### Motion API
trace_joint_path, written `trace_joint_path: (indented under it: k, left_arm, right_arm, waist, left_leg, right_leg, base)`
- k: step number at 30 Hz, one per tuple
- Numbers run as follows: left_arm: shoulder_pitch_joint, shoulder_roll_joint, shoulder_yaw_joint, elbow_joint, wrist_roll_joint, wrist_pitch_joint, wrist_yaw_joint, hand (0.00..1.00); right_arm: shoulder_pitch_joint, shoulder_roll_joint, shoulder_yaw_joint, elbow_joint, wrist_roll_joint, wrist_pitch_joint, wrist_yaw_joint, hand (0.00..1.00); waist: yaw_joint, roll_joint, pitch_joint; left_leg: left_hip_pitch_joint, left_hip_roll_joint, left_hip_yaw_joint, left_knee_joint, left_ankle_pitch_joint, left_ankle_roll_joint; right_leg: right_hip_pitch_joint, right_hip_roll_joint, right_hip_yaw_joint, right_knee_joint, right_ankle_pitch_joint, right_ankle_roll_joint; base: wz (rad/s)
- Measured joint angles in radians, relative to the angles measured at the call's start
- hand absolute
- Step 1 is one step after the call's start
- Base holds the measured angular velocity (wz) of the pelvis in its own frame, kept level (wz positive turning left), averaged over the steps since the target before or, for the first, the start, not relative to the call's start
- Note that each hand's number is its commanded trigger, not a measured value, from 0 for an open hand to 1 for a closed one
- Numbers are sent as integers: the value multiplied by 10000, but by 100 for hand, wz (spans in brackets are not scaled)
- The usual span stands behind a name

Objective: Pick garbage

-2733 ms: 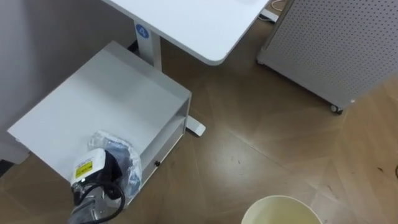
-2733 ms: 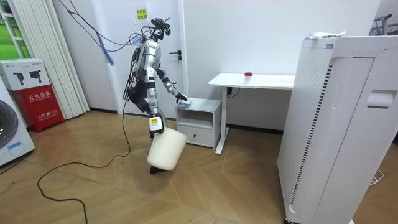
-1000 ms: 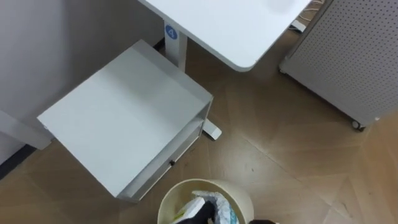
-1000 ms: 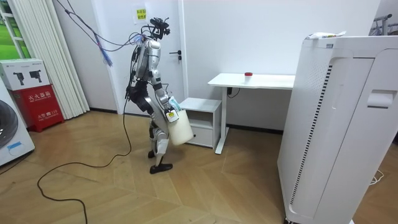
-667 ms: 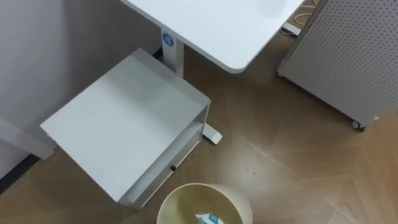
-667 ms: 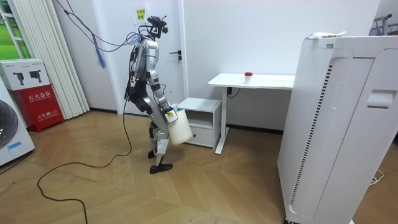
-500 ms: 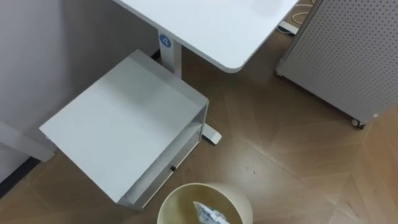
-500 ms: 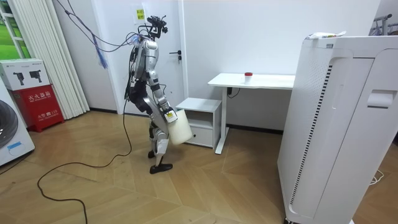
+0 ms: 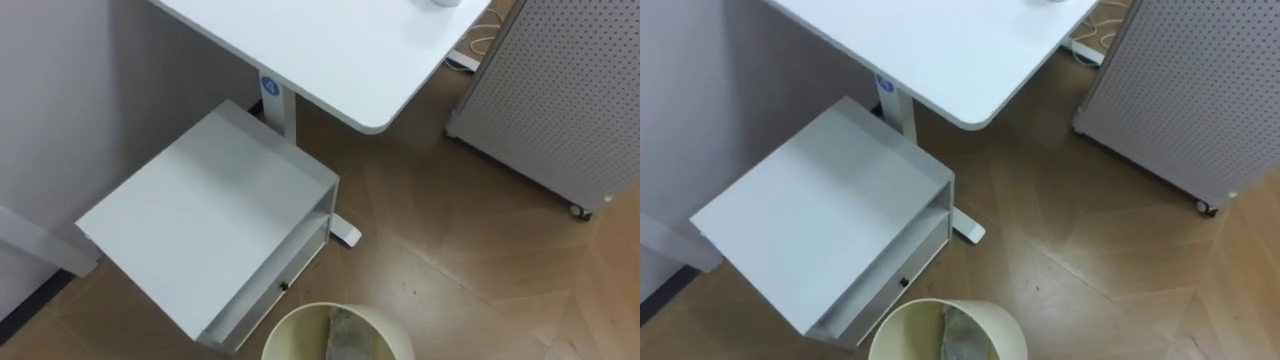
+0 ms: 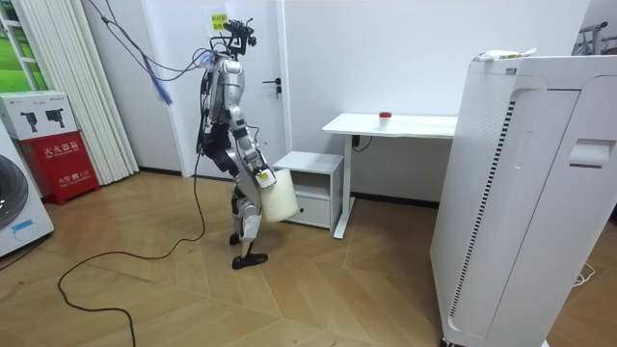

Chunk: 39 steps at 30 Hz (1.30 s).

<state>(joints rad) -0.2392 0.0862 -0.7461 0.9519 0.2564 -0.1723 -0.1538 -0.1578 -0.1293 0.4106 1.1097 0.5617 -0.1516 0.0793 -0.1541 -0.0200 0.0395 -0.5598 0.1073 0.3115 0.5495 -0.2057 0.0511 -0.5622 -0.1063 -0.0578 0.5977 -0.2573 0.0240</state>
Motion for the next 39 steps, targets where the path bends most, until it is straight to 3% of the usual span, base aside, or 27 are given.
trace_joint_path:
  k: [4, 6, 10, 13, 14, 15, 18, 22, 25, 26, 27, 31, 33, 35, 36, 39]
  left_arm:
    - [115, 277, 241, -538, -15, -58, -160, 0]
    - [351, 607, 489, -1382, -5, -63, -157, 0]
    - [551, 996, 954, -2691, 248, -109, -142, 0]
    - [896, 1154, 1820, -3722, 411, -169, -117, 0]
    - [1050, 1186, 2146, -3956, 410, -246, -5, 0]
    - [1129, 1206, 2283, -4125, 377, -249, 126, 0]
    - [1486, 1271, 2560, -4790, 386, -253, 376, 0]
    - [1827, 1292, 3122, -5366, 323, -331, 444, 0]
    - [2215, 1267, 3695, -6249, 288, -358, 798, 0]
    - [2346, 1269, 3920, -6518, 275, -541, 995, 0]
    - [2457, 1249, 4070, -6715, 263, -714, 1246, 0]
    - [2875, 1236, 4379, -7381, 314, -741, 1655, 0]
    - [3232, 1263, 4736, -8022, 297, -743, 1866, 0]
    - [3448, 1280, 5010, -8399, 293, -749, 2010, 0]
    - [3519, 1265, 5197, -8578, 278, -813, 2187, 0]
    - [3534, 1254, 5581, -8601, 99, -1126, 2740, 0]
  right_arm:
    - [223, -131, -700, 130, -140, -3, 115, 100]
    - [420, -270, -1132, 122, -151, -1, 190, 100]
    - [505, -473, -1541, 119, -204, 0, 219, 100]
    - [606, -705, -1617, 81, -217, 0, 250, 100]
    - [639, -758, -1601, 80, -222, 0, 264, 100]
    - [692, -777, -1608, 79, -225, 1, 277, 100]
    - [925, -819, -1979, 81, -226, 1, 296, 100]
    - [984, -925, -2090, 28, -589, -1, 292, 100]
    - [1225, -919, -2091, -271, -697, -31, 341, 100]
    - [1257, -904, -2086, -301, -809, -33, 375, 100]
    - [1290, -908, -2086, -418, -919, -33, 418, 100]
    - [1621, -908, -2202, -1103, -1436, -32, 440, 100]
    - [1765, -866, -2377, -1441, -1627, -30, 558, 100]
    - [1765, -848, -2367, -1434, -1640, -31, 648, 100]
    - [1779, -845, -2367, -1411, -1669, -31, 666, 100]
    - [1864, -845, -2369, -1411, -1743, -30, 666, 100]
  waist:
    - [-14, 223, -61]
    - [-37, 241, -66]
    - [-10, 232, -60]
    - [330, 222, -75]
    - [429, 217, -90]
    - [411, 219, -98]
    - [186, 228, -138]
    - [305, 113, -172]
    - [450, 15, -211]
    - [515, -6, -217]
    - [522, -18, -217]
    - [693, -47, -246]
    - [1085, -35, -258]
    - [1288, -45, -290]
    - [1352, -48, -298]
    - [1359, -29, -337]
  left_leg:
    - [616, -17, 131, -216, -87, -20]
    - [1134, -149, 314, -392, -140, -42]
    - [2005, -99, 804, -487, -427, -80]
    - [2896, 198, 1487, -597, -746, -188]
    - [3214, 214, 1530, -684, -809, -252]
    - [3461, 215, 1478, -763, -840, -307]
    - [3896, 211, 1426, -1042, -814, -377]
    - [4371, 207, 1430, -1173, -812, -480]
    - [4684, 359, 1264, -1102, -845, -540]
    - [4788, 374, 1130, -1078, -861, -568]
    - [4915, 367, 1000, -1081, -868, -581]
    - [5317, 344, 777, -1149, -937, -701]
    - [5645, 248, -95, -1424, -1058, -921]
    - [5862, 83, -1014, -1607, -1063, -934]
    - [6026, 34, -1245, -1777, -1061, -964]
    - [6288, 32, -1236, -1994, -1031, -1033]
  right_leg:
    - [580, 10, 75, -312, 43, 46]
    - [896, -39, 240, -285, 11, 98]
    - [1365, -136, 175, -313, -17, 137]
    - [1846, -465, -760, -467, 133, 100]
    - [2091, -640, -1286, -537, 212, 66]
    - [2384, -659, -1474, -648, 236, 49]
    - [2911, -597, -1651, -1004, 244, 66]
    - [3287, -480, -1662, -1166, 243, 71]
    - [3646, -326, -1683, -1329, 240, 49]
    - [3798, -295, -1724, -1331, 236, 41]
    - [3885, -291, -1773, -1348, 226, 26]
    - [4076, -114, -1693, -1497, 199, -40]
    - [4021, 214, -1215, -1504, 270, -158]
    - [4000, 415, -815, -1500, 316, -229]
    - [3985, 526, -591, -1484, 332, -255]
    - [3981, 723, -218, -1494, 396, -293]
  base:
    - [-11]
    - [-24]
    - [-47]
    - [-89]
    - [-71]
    - [-48]
    - [3]
    - [-14]
    - [-18]
    - [-11]
    - [-11]
    - [-32]
    - [-78]
    - [-83]
    - [-67]
    - [-41]
